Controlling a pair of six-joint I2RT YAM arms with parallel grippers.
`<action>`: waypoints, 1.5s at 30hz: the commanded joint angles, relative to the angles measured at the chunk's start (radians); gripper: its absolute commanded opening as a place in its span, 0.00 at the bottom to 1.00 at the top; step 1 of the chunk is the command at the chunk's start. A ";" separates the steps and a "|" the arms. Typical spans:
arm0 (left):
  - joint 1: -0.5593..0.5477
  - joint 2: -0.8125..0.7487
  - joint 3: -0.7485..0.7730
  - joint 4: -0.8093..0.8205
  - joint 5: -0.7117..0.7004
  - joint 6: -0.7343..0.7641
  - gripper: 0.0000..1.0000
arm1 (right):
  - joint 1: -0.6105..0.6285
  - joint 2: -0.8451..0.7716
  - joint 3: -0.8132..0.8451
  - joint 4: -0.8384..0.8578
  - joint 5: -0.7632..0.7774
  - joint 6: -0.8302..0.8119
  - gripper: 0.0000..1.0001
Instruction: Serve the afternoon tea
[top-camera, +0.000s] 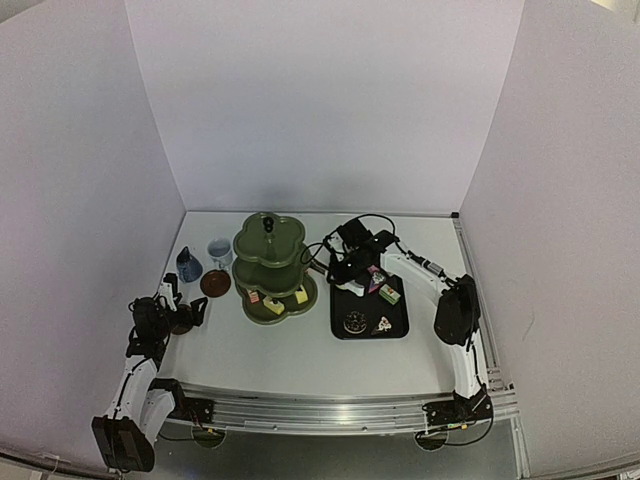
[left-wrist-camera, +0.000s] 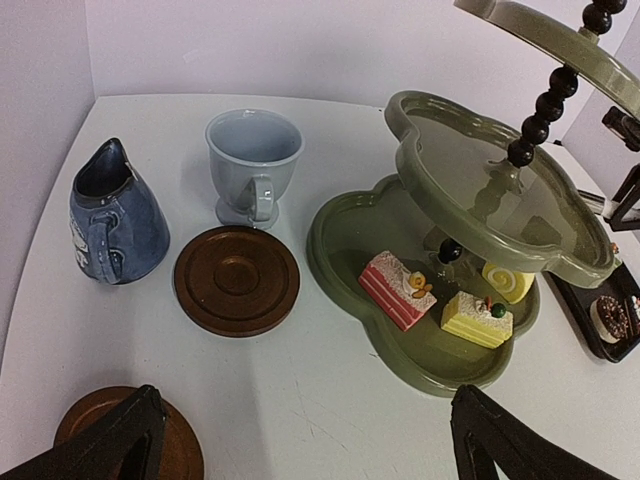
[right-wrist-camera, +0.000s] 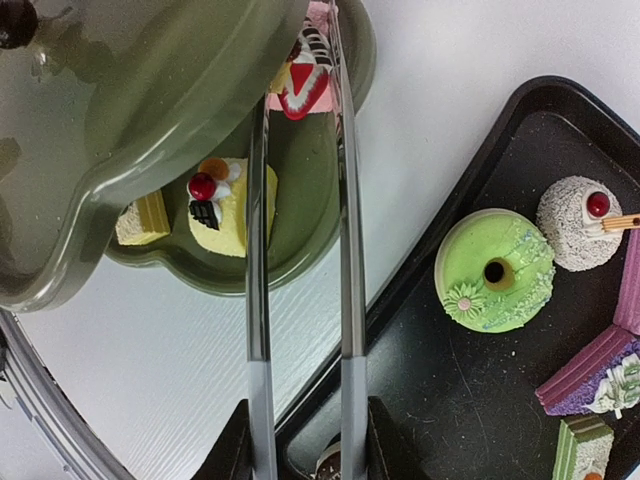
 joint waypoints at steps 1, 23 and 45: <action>0.005 -0.009 -0.003 0.046 0.012 0.020 1.00 | 0.007 0.002 0.003 0.072 -0.042 0.037 0.03; 0.006 -0.012 -0.004 0.050 0.015 0.020 1.00 | 0.039 0.064 0.040 0.086 -0.032 0.081 0.36; 0.006 -0.001 -0.006 0.053 0.033 0.020 1.00 | 0.039 -0.008 0.021 0.088 -0.024 0.105 0.41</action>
